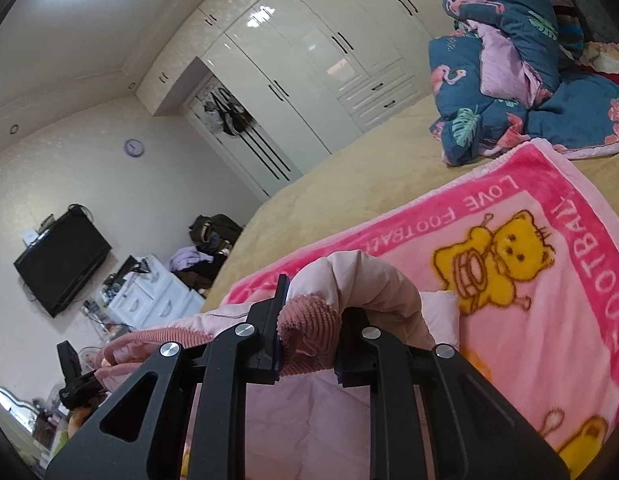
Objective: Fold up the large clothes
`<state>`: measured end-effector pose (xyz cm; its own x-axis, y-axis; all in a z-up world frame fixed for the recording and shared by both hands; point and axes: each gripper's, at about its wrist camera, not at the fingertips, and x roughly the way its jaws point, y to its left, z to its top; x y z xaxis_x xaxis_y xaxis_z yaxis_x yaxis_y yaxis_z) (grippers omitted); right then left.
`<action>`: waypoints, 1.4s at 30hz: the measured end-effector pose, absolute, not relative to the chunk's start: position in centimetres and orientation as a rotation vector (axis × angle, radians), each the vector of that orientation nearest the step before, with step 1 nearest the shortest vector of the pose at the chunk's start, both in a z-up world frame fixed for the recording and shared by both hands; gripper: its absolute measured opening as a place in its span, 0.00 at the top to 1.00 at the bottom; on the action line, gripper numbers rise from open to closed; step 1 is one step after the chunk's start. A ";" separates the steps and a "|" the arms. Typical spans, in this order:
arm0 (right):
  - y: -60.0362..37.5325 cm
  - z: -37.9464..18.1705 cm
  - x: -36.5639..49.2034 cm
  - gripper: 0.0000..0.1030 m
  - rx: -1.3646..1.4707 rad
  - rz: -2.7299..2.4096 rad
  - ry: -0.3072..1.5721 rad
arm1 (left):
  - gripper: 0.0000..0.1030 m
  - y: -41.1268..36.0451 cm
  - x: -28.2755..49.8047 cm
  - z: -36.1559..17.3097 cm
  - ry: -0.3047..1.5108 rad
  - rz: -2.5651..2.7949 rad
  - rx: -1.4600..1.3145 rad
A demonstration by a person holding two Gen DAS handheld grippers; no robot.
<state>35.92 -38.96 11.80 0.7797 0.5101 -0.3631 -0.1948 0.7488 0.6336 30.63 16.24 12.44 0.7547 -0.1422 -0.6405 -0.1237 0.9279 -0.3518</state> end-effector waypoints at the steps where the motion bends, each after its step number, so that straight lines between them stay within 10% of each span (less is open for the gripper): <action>1: -38.9 11.4 36.5 0.83 0.612 0.399 0.563 | 0.87 16.3 31.0 12.2 0.722 -0.011 -0.392; 27: -38.2 2.6 44.4 0.75 0.759 0.309 0.761 | 0.15 16.1 30.5 11.0 0.591 -0.072 -0.361; 35: -37.2 3.6 44.2 0.31 0.739 0.343 0.746 | 0.15 17.3 30.0 8.2 0.642 -0.005 -0.318; 42: -36.8 5.7 41.6 0.20 0.608 0.351 0.688 | 0.09 17.3 29.2 6.3 0.660 0.028 -0.257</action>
